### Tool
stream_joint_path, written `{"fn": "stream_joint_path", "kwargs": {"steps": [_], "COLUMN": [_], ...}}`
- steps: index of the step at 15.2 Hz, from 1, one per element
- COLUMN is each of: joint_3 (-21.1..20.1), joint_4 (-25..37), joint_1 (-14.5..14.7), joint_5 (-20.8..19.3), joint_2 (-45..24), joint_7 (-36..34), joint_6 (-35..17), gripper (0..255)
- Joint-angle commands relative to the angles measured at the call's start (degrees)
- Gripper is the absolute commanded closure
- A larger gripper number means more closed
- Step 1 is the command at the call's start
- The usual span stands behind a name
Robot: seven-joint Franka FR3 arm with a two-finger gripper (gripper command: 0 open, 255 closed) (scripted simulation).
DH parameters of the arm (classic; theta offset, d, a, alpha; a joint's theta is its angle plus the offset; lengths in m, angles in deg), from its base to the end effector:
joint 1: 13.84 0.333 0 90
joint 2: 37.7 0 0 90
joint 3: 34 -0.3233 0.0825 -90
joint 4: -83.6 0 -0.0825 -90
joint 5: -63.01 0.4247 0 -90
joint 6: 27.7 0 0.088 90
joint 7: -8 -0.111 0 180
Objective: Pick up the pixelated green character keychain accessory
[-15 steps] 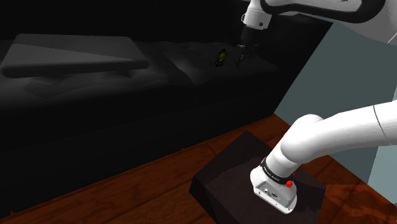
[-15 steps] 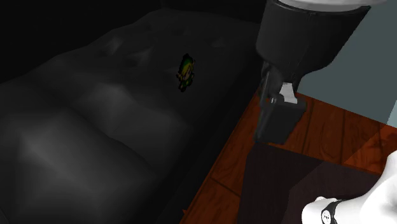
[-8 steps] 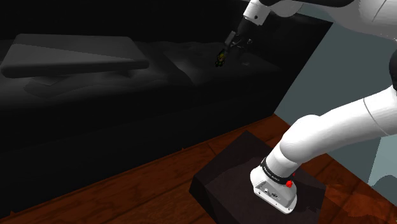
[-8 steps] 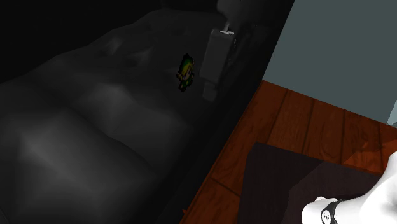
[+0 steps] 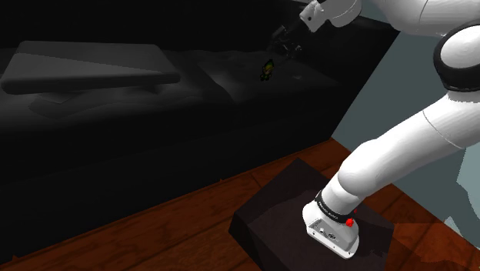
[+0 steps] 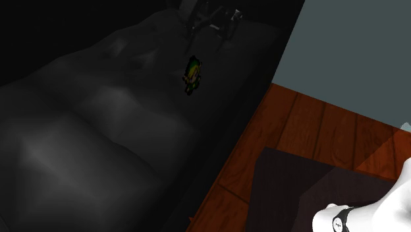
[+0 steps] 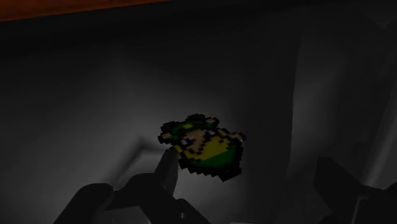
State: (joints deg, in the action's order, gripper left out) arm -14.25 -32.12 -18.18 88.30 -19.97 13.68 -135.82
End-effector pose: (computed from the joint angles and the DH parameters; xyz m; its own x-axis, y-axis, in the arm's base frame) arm 0.4840 -0.2007 0.5955 0.8810 -0.4433 0.1654 -0.3130 -0.8082 -0.4989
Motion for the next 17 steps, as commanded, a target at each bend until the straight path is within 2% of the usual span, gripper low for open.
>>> {"fn": "stream_joint_path", "kwargs": {"steps": [1, 10, 11, 17], "joint_3": [2.42, 2.49, 2.51, 2.51], "joint_4": [1.69, -3.64, -3.68, -3.66], "joint_1": [-0.19, -0.13, -0.15, -0.14], "joint_5": [4.48, 5.62, 5.62, 5.64], "joint_2": [-2.52, -2.67, -2.65, -2.69], "joint_7": [1.15, 4.16, 4.19, 4.21], "joint_6": [-1.28, -5.99, -5.98, -6.00], "gripper": [0, 0, 255, 255]}}
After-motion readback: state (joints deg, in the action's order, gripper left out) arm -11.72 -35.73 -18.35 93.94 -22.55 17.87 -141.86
